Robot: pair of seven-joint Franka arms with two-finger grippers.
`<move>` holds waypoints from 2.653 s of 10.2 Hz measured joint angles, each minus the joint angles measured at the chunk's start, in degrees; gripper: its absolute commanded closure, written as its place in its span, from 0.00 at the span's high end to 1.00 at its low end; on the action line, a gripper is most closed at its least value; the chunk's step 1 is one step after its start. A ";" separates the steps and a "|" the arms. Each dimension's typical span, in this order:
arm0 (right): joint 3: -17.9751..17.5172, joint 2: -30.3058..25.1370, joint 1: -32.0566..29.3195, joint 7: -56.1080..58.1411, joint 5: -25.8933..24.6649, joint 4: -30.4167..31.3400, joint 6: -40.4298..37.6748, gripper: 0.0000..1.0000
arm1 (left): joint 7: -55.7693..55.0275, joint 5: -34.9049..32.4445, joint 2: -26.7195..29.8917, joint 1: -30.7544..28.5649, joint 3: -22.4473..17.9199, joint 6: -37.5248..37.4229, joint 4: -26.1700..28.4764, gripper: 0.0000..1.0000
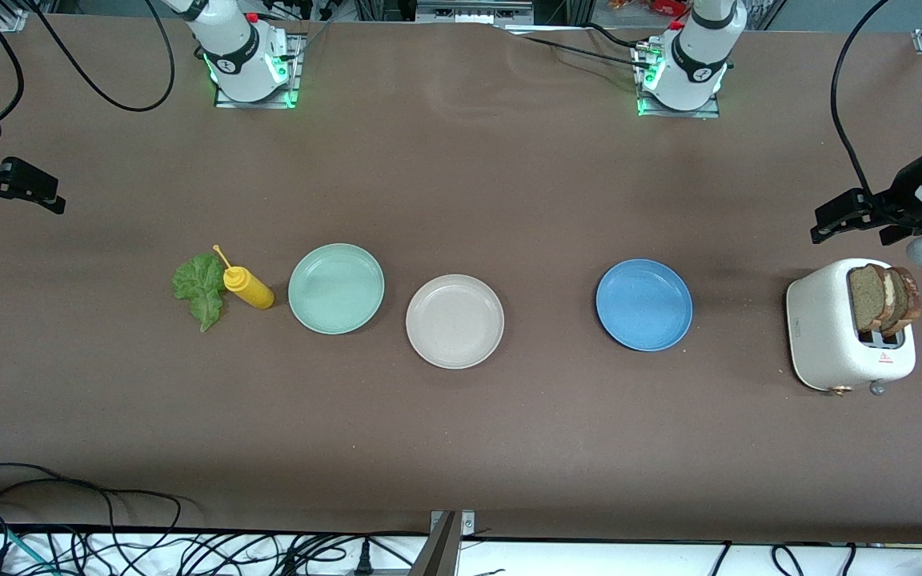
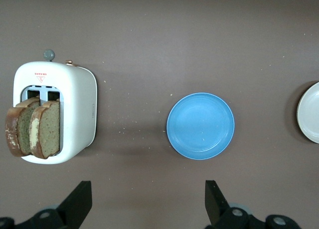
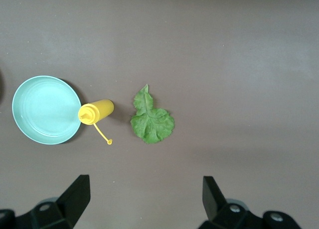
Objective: Make sandwich on beige plate with both arms
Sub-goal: 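Move the left gripper over the toaster toward the bread slices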
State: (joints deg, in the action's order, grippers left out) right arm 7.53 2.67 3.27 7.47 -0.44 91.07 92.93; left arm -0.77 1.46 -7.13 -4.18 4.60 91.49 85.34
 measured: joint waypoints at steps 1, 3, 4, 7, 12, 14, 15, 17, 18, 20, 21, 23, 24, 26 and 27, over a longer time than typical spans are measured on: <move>0.00 0.00 0.00 0.00 0.00 0.00 0.00 1.00 | 0.00 0.00 -0.01 0.00 0.00 0.13 0.00 1.00; 0.00 0.00 0.00 0.00 0.00 0.00 0.00 1.00 | 0.00 0.00 -0.02 0.00 0.00 0.41 0.00 1.00; 0.00 0.00 0.00 0.00 0.00 0.00 0.00 1.00 | 0.00 0.00 -0.05 0.00 0.00 0.41 0.00 1.00; 0.00 0.00 0.00 0.00 0.00 0.00 0.00 1.00 | -0.05 0.00 -0.31 -0.04 -0.04 0.41 0.13 1.00; 0.00 0.00 0.00 0.00 0.00 0.00 0.00 1.00 | -0.40 0.00 -0.62 -0.07 -0.13 0.41 0.19 1.00; 0.01 0.00 0.00 0.00 0.00 0.00 0.00 1.00 | -0.61 0.00 -0.87 -0.53 -0.25 0.41 0.19 1.00; 0.01 0.00 0.00 0.00 0.00 0.00 0.00 1.00 | -0.61 0.00 -1.01 -1.08 -0.35 0.41 0.19 1.00; 0.01 0.00 -0.01 0.00 0.00 0.00 0.00 1.00 | -0.55 0.00 -1.39 -2.60 -0.46 0.41 0.19 1.00; 0.02 0.00 -0.01 0.00 0.00 0.00 0.00 1.00 | -0.54 0.00 -1.56 -3.14 -0.47 0.41 0.19 1.00; 0.02 0.00 -0.01 0.00 0.00 0.00 0.00 1.00 | -0.54 -0.33 -2.01 -4.08 -0.54 0.48 0.19 1.00; 0.02 0.00 -0.01 0.00 0.00 0.00 0.00 1.00 | -0.34 -0.97 -2.58 -4.87 -0.56 0.53 0.20 1.00; 0.03 0.00 -0.02 0.00 0.00 0.00 0.00 1.00 | -0.04 -2.99 -4.17 -6.28 -0.62 1.07 0.22 1.00; 0.03 0.00 -0.02 0.00 0.00 0.00 0.00 1.00 | 0.10 -3.80 -5.33 -6.96 -0.65 2.31 0.25 1.00; 0.04 0.00 -0.02 0.00 0.00 0.00 0.00 1.00 | 2.59 -3.89 -8.16 -8.81 -0.68 4.78 0.34 1.00; 0.04 0.00 -0.03 0.00 0.00 0.00 0.00 1.00 | 3.81 -3.89 -9.37 -9.74 -0.69 5.84 0.37 1.00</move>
State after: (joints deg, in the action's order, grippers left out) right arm 7.57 2.67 3.25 7.46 -0.44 91.08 92.93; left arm 3.04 -2.43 -16.50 -13.93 3.90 97.32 85.71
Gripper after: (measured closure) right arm 0.000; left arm 0.000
